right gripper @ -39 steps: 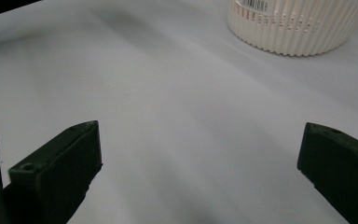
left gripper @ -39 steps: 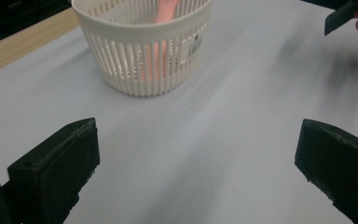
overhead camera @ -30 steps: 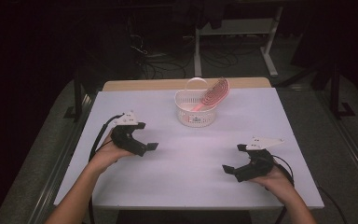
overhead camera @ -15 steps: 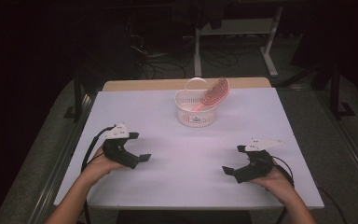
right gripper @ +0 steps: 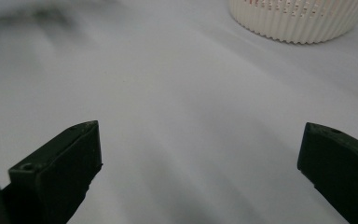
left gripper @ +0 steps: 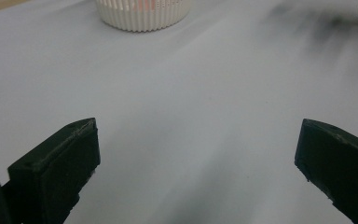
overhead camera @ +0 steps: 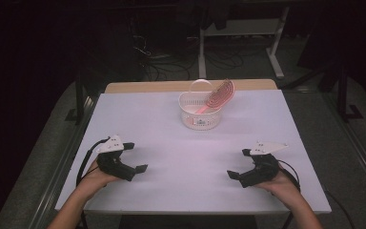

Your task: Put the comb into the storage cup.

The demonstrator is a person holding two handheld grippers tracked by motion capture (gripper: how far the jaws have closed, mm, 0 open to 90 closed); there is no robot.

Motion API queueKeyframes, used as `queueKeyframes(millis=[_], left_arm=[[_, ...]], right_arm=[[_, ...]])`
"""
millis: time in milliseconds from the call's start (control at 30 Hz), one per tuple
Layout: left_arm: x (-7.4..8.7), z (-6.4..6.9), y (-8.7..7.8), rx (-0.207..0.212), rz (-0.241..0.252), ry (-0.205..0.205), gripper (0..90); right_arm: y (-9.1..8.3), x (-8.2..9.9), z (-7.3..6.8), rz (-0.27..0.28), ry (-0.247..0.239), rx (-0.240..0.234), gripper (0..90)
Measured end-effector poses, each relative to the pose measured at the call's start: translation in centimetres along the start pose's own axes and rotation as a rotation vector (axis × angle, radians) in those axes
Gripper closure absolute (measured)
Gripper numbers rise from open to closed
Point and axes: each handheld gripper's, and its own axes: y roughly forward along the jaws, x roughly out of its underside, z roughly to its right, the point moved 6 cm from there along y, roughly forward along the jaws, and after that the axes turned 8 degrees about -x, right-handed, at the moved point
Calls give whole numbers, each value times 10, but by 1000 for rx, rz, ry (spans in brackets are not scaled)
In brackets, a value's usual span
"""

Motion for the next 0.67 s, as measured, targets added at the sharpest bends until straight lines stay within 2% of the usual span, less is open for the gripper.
queueKeyframes(millis=[133,667], left_arm=[[6,-4,-3,-21,5,-5,0],[8,-5,-2,-11,8,-5,0]], right_arm=[[0,0,0,-2,2,0,0],[1,1,1,-5,3,2,0]])
